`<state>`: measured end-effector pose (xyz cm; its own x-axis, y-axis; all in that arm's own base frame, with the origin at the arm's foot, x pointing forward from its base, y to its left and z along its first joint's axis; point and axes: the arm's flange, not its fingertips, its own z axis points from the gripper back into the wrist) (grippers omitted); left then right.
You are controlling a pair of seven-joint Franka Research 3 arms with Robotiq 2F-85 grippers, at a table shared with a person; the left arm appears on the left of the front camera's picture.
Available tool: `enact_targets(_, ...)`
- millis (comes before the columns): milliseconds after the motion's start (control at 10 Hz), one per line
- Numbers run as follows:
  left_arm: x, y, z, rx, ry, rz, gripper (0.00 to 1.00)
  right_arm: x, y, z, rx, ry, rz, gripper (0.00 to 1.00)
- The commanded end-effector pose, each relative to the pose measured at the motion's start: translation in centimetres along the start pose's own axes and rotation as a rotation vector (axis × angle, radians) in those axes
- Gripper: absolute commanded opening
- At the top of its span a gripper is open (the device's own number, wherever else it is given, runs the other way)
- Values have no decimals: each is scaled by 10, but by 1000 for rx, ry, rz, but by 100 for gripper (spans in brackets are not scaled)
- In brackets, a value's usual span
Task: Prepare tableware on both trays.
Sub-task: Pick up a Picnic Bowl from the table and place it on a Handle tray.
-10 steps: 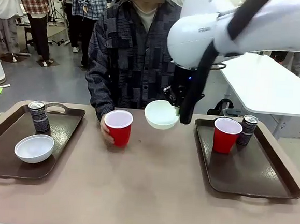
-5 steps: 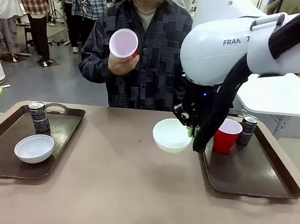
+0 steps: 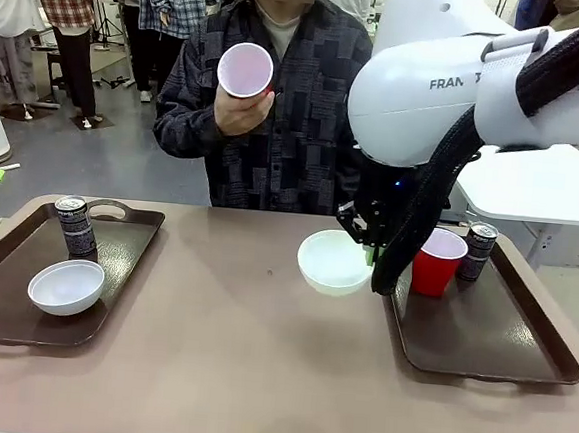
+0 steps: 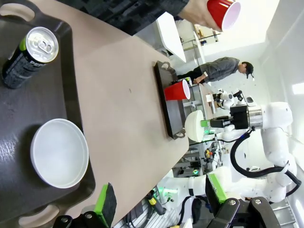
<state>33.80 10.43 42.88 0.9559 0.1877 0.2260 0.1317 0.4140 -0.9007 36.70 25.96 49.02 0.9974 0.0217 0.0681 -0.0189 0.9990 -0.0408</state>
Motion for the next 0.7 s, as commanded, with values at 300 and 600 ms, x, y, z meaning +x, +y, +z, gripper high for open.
enact_targets(300, 0, -1, -1, -19, -7, -10, 100, -10, -146, -5, -121, 55, 64, 2)
enact_targets(600, 0, -1, -1, -19, -7, -10, 100, 13, -212, -28, -80, 71, 63, 2)
